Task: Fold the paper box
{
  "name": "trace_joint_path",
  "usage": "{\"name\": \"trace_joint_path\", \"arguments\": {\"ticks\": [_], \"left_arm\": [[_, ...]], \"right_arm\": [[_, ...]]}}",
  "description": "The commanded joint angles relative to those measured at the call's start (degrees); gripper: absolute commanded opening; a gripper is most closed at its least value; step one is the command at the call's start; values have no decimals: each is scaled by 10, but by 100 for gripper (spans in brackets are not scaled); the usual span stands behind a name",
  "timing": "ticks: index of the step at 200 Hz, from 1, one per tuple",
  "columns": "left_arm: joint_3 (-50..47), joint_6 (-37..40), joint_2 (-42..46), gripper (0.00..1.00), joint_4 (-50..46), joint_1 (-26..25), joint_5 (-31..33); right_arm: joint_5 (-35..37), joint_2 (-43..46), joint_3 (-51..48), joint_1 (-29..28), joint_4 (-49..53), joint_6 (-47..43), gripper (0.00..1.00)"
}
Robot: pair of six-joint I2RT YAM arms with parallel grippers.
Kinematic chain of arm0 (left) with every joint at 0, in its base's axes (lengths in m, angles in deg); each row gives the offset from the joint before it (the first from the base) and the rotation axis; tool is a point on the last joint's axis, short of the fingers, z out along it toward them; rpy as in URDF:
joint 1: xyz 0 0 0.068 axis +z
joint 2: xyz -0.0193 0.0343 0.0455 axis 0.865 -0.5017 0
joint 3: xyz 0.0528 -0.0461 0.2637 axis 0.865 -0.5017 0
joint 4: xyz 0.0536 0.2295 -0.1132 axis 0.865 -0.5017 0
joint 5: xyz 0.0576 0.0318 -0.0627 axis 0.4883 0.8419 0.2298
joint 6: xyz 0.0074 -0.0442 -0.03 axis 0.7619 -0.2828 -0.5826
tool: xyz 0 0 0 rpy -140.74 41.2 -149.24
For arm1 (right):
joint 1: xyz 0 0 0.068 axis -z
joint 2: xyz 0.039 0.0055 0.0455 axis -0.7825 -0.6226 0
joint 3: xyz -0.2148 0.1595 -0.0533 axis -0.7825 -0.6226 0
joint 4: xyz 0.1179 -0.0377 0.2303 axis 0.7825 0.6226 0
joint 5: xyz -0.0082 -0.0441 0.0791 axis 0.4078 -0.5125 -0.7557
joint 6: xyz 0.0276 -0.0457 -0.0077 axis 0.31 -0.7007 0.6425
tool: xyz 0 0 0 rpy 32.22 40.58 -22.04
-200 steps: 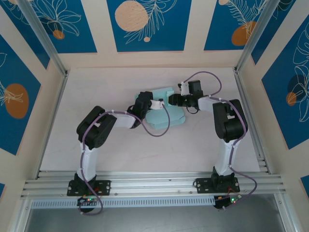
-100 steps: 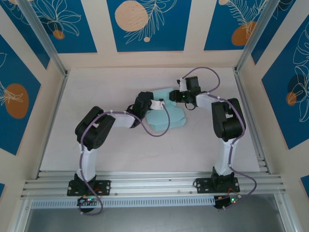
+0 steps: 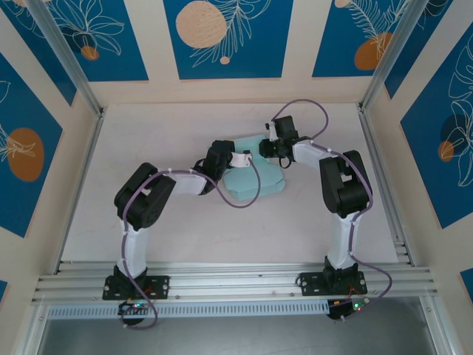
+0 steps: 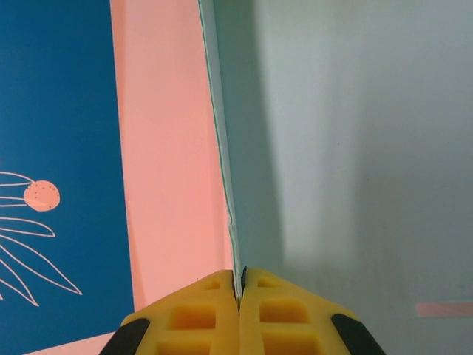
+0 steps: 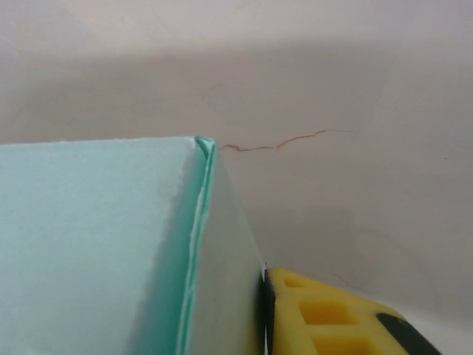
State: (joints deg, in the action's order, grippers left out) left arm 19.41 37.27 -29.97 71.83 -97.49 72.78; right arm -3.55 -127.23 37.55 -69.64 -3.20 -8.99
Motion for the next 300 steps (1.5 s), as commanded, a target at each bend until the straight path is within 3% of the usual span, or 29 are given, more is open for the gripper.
{"name": "trace_joint_path", "arguments": {"ticks": [1, 60, 91, 102, 148, 190, 206, 255, 278, 300], "left_arm": [[-3, -11, 8, 0, -63, -1, -38], [4, -58, 34, 0, -97, 0, -44], [21, -119, 55, 14, -132, -1, -44], [24, -155, 72, 26, -139, 0, -45], [24, -343, 195, 99, -196, 0, -38], [35, -619, 306, 100, -350, 4, 34], [24, -725, 335, 100, -403, 13, 33], [-78, -941, 379, 100, -383, 119, -143], [-142, -1019, 373, 100, -293, 194, -247], [-164, -1050, 357, 100, -237, 223, -314]], "right_arm": [[71, -29, 22, -11, 56, -7, 22], [188, -50, 43, -39, 84, 0, 5], [187, -38, 23, -45, 62, -11, 0], [179, -30, 12, -47, 50, -15, 0], [165, 2, -20, -53, 18, -11, 0], [145, 35, -60, -60, 0, 32, 0], [122, 58, -86, -61, -18, 56, 0], [92, 110, -146, -83, -63, 97, 0], [103, 110, -149, -102, -68, 104, 0], [115, 110, -147, -120, -73, 105, 0]]}}
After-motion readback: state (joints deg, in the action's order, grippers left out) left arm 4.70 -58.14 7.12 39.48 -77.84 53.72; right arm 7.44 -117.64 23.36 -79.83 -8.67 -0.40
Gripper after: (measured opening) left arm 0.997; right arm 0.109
